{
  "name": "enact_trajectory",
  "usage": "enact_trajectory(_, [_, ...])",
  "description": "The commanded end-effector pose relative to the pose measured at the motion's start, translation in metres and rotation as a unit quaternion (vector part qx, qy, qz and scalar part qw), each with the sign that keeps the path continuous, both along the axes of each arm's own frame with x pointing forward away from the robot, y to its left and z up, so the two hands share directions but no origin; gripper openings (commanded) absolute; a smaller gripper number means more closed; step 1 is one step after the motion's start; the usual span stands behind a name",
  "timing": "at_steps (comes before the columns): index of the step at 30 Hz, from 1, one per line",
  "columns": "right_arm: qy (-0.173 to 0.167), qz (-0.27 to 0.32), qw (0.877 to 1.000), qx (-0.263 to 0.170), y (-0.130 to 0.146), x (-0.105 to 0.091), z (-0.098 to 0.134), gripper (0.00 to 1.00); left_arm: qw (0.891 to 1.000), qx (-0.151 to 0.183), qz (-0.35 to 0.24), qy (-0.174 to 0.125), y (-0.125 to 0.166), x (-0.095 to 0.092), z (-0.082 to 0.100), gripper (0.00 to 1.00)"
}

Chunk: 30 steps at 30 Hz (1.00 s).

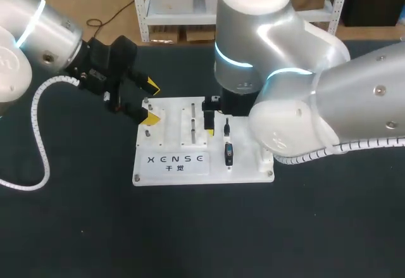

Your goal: Insert the USB connector, Ethernet cable, and multi-pin plug into their matching sockets one by one.

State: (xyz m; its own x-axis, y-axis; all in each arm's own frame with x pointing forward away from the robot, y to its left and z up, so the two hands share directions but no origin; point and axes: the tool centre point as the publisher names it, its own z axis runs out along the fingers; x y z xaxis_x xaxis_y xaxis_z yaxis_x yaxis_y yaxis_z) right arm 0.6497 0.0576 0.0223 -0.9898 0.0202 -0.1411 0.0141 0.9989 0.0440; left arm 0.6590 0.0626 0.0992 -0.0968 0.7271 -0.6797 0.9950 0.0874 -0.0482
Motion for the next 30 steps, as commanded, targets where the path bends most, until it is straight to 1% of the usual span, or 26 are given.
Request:
enact_trajectory(1, [0.001, -0.002, 1.000, -0.003, 0.007, 0.001, -0.001, 1.00, 1.000, 0.002, -0.001, 0.001, 0.000, 0.001, 0.000, 1.00])
enact_trajectory(6, [-0.002, 0.002, 1.000, -0.005, 0.012, 0.002, -0.001, 1.00, 1.000, 0.002, -0.001, 0.001, 0.000, 0.001, 0.000, 1.00])
enact_trajectory(8, [-0.003, 0.005, 1.000, -0.006, 0.014, 0.003, -0.001, 0.82, 1.000, 0.002, -0.001, 0.001, 0.000, 0.001, 0.000, 1.00])
enact_trajectory(10, [-0.005, 0.006, 1.000, -0.008, 0.014, 0.003, -0.001, 0.68, 1.000, 0.002, -0.001, 0.001, 0.000, 0.001, 0.000, 1.00])
enact_trajectory(12, [-0.006, 0.007, 1.000, -0.009, 0.014, 0.003, 0.000, 0.50, 1.000, 0.002, -0.001, 0.001, 0.000, 0.001, 0.000, 1.00])
enact_trajectory(18, [-0.005, 0.005, 1.000, -0.012, 0.012, 0.006, -0.001, 0.40, 1.000, 0.002, -0.001, 0.001, 0.000, 0.001, 0.000, 1.00])
enact_trajectory(24, [-0.007, 0.006, 1.000, -0.014, 0.011, 0.009, -0.002, 0.32, 1.000, 0.002, -0.001, 0.001, 0.000, 0.001, 0.000, 1.00])
enact_trajectory(30, [-0.009, 0.007, 1.000, -0.015, 0.010, 0.014, -0.002, 0.18, 1.000, 0.002, -0.001, 0.001, 0.000, 0.001, 0.000, 1.00])
